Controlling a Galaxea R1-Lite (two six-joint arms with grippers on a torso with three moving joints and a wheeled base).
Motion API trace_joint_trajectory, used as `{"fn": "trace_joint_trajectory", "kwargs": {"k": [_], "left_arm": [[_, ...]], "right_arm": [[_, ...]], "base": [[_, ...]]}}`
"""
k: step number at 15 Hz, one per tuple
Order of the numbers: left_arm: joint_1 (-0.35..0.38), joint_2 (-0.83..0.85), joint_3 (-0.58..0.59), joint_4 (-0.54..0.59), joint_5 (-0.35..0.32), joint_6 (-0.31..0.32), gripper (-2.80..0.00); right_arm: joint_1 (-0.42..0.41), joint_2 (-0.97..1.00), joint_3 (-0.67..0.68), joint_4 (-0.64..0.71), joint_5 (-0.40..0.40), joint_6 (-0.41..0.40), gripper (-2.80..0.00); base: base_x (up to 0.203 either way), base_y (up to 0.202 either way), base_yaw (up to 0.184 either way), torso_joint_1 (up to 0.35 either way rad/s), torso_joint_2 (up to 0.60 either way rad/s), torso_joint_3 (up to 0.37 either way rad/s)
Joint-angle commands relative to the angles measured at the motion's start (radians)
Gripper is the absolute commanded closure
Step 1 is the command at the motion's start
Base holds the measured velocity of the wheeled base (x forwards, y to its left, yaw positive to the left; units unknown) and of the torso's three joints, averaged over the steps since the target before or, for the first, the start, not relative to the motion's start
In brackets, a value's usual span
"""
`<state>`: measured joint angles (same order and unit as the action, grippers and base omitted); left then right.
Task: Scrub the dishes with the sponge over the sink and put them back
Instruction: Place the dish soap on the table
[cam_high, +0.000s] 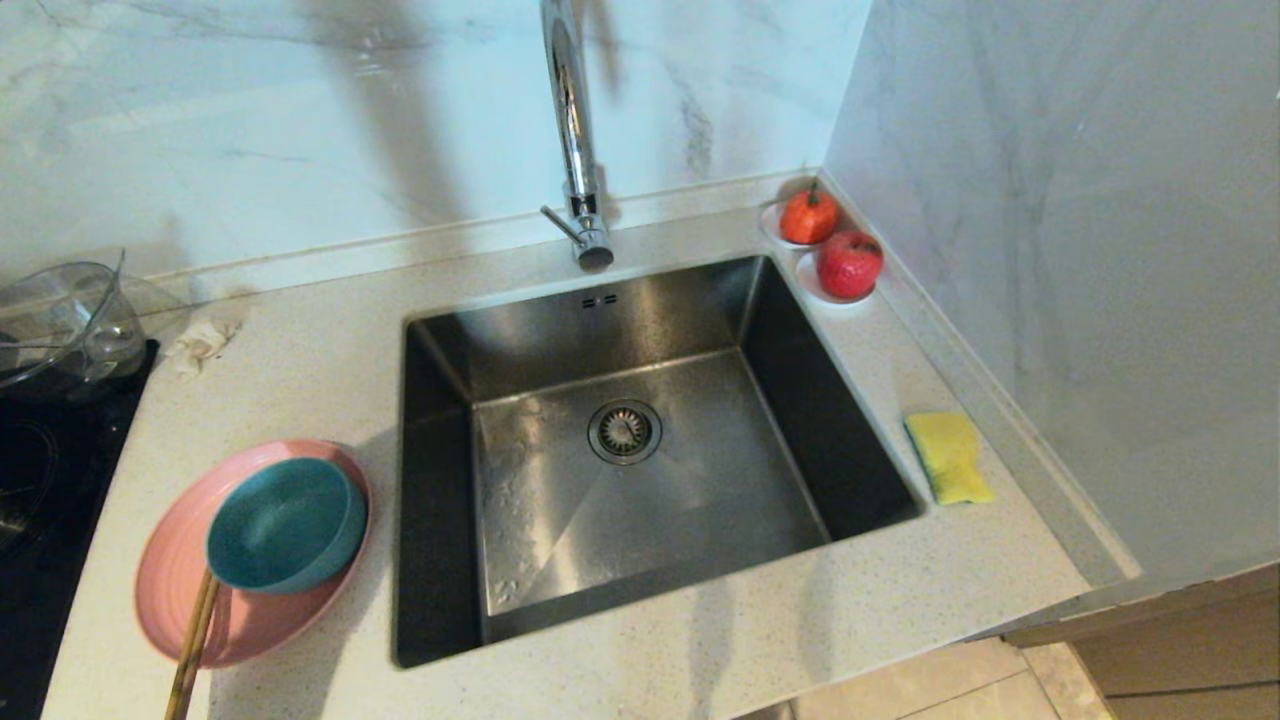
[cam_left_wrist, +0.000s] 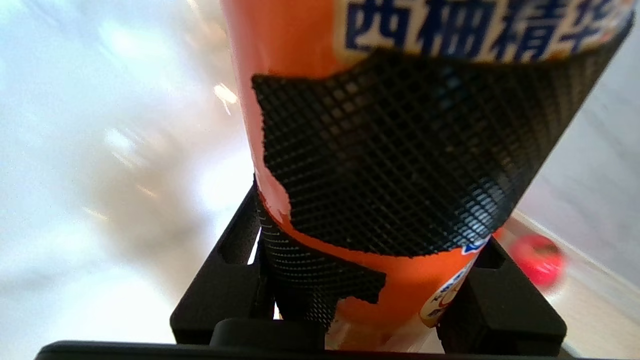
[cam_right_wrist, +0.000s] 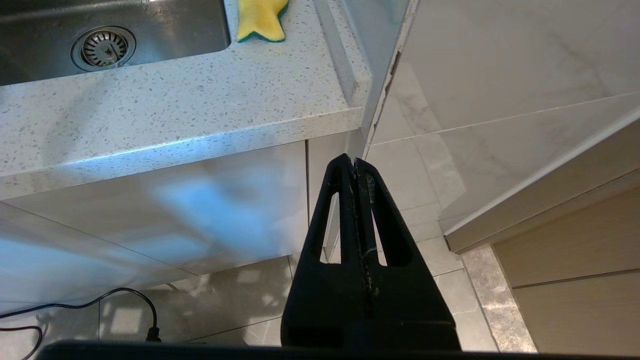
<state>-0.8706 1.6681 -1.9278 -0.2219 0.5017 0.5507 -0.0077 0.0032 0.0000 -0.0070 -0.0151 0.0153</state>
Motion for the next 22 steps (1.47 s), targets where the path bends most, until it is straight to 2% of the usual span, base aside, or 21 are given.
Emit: {"fn": "trace_joint_trajectory", "kwargs": {"k": [1,3,6,7,8,9,11,12,14,16,18,20,22], "left_arm": [[0.146,-0.117,0.031,0.171,-0.16,-0.164,0.0],[0.292,-0.201,0.121,0.24,-0.266,-0.216,0.0],[0.509,-0.323,0.264,0.269,-0.44,-0.3,0.0],[0.575,-0.36,0.301,0.271,-0.506,-0.361,0.0],[0.623,-0.387,0.336,0.269,-0.553,-0.46,0.0],[0.661,-0.398,0.359,0.262,-0.57,-0.533,0.0],[0.763,-0.402,0.393,0.215,-0.557,-0.588,0.0],[0.815,-0.4,0.439,0.146,-0.534,-0.595,0.0],[0.85,-0.397,0.564,-0.048,-0.459,-0.594,0.0],[0.877,-0.39,0.669,-0.168,-0.377,-0.591,0.0],[0.938,-0.35,0.736,-0.196,-0.311,-0.588,0.0],[0.978,-0.303,0.773,-0.218,-0.278,-0.594,0.0],[0.988,-0.245,0.81,-0.318,-0.223,-0.603,0.0]], "right_arm": [[0.0,0.0,0.0,0.0,0.0,0.0,0.0],[0.0,0.0,0.0,-0.001,0.0,0.0,0.0],[0.0,0.0,0.0,-0.001,0.0,0.0,0.0],[0.0,0.0,0.0,-0.001,0.0,0.0,0.0],[0.0,0.0,0.0,0.001,0.0,0.0,0.0],[0.0,0.0,0.0,-0.001,0.0,0.0,0.0],[0.0,0.0,0.0,0.001,0.0,0.0,0.0],[0.0,0.0,0.0,0.0,0.0,0.0,0.0],[0.0,0.0,0.0,0.001,0.0,0.0,0.0],[0.0,0.0,0.0,-0.001,0.0,0.0,0.0],[0.0,0.0,0.0,-0.001,0.0,0.0,0.0],[0.0,0.0,0.0,-0.001,0.0,0.0,0.0],[0.0,0.0,0.0,-0.001,0.0,0.0,0.0]], "base": [[0.0,0.0,0.0,0.0,0.0,0.0],[0.0,0.0,0.0,0.0,0.0,0.0],[0.0,0.0,0.0,0.0,0.0,0.0],[0.0,0.0,0.0,0.0,0.0,0.0],[0.0,0.0,0.0,0.0,0.0,0.0],[0.0,0.0,0.0,0.0,0.0,0.0],[0.0,0.0,0.0,0.0,0.0,0.0],[0.0,0.0,0.0,0.0,0.0,0.0],[0.0,0.0,0.0,0.0,0.0,0.0],[0.0,0.0,0.0,0.0,0.0,0.0],[0.0,0.0,0.0,0.0,0.0,0.0],[0.0,0.0,0.0,0.0,0.0,0.0],[0.0,0.0,0.0,0.0,0.0,0.0]]}}
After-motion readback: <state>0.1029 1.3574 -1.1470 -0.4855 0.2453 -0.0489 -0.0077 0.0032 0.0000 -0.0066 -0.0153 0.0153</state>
